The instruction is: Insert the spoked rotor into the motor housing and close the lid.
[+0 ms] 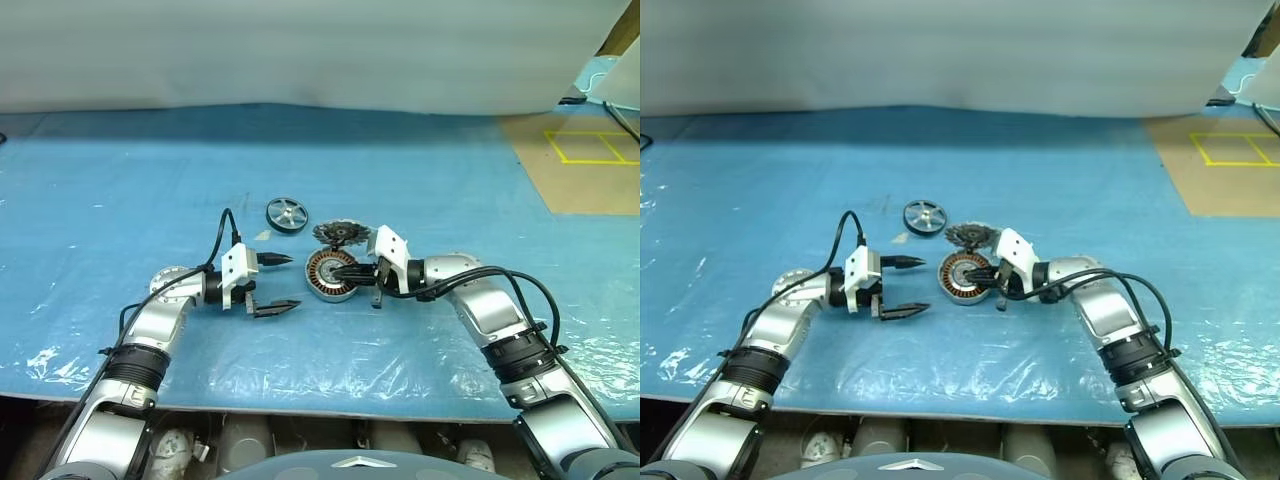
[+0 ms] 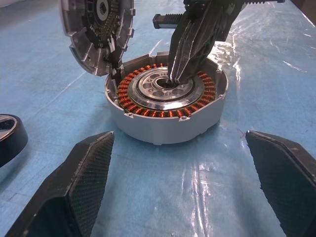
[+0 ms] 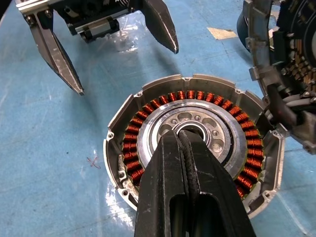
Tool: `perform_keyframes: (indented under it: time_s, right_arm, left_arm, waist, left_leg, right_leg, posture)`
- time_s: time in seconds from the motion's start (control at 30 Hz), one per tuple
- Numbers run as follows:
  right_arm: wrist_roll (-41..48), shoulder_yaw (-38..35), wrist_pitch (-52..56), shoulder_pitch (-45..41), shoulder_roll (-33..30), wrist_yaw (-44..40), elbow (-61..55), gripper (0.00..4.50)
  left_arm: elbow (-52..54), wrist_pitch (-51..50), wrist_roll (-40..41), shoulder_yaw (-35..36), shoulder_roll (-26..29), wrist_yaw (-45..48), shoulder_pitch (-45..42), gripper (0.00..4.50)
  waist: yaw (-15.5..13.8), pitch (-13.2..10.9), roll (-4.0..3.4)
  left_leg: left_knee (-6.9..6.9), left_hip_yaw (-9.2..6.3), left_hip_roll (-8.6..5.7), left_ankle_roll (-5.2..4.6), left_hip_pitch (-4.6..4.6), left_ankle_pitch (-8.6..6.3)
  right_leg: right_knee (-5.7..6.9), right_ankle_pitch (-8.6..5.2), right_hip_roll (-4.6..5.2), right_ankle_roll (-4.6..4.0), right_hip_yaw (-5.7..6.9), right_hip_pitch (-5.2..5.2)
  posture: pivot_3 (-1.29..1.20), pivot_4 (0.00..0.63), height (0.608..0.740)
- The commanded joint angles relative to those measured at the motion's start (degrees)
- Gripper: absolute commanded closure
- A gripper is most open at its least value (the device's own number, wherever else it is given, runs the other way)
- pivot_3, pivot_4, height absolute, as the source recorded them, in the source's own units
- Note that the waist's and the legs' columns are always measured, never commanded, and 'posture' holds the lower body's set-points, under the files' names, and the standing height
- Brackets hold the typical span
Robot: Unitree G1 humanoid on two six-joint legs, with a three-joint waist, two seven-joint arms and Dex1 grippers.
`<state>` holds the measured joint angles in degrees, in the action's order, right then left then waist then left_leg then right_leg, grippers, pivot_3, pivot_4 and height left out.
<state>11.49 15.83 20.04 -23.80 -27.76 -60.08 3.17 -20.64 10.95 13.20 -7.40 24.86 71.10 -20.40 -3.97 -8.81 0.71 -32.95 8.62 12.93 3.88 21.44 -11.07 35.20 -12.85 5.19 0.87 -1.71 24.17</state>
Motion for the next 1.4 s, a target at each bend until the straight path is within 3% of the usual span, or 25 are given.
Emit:
perform_keyframes:
  time_s: [0.03,0.6,1.2,1.4]
  right_arm:
    - [0.1,0.2,-1.5,-0.2,0.9,-0.1,-1.5,4.48]
    - [-3.5,-0.8,-6.3,-3.2,4.5,5.6,5.5,4.48]
    - [-25.0,11.7,-25.4,-1.1,-2.0,9.4,15.8,4.48]
    - [-21.4,9.7,-20.5,0.2,-0.8,7.1,13.1,4.48]
  left_arm:
    - [1.8,0.0,0.3,-0.2,0.2,-0.2,-0.6,0.0]
    - [1.3,0.0,-0.2,-0.5,-0.5,-0.3,-1.2,0.0]
    - [2.3,-0.3,0.5,0.0,0.4,-0.1,-0.7,0.0]
    - [2.2,-0.3,0.4,-0.1,0.3,-0.2,-0.8,0.0]
  waist:
    - [0.0,0.0,0.0]
    - [0.0,0.0,-0.01]
    - [0.1,0.1,0.03]
    - [0.1,0.3,0.1]
  left_leg:
    - [0.0,0.0,0.0,0.0,0.02,0.0]
    - [0.03,0.0,-0.01,0.01,0.07,0.0]
    - [0.03,0.01,-0.01,0.0,-0.5,-0.01]
    - [0.39,0.01,-0.04,-0.24,-1.03,-0.16]
  right_leg:
    - [0.0,0.0,0.0,0.0,0.0,0.02]
    - [-0.02,0.0,0.0,0.0,0.0,0.06]
    - [-0.02,0.0,0.02,0.01,-0.04,-0.46]
    - [-0.36,-0.01,0.03,0.02,-0.02,-0.98]
  posture:
    - [0.0,0.15,0.74]
    - [0.0,0.15,0.74]
    - [0.0,0.15,0.74]
    - [0.0,0.15,0.74]
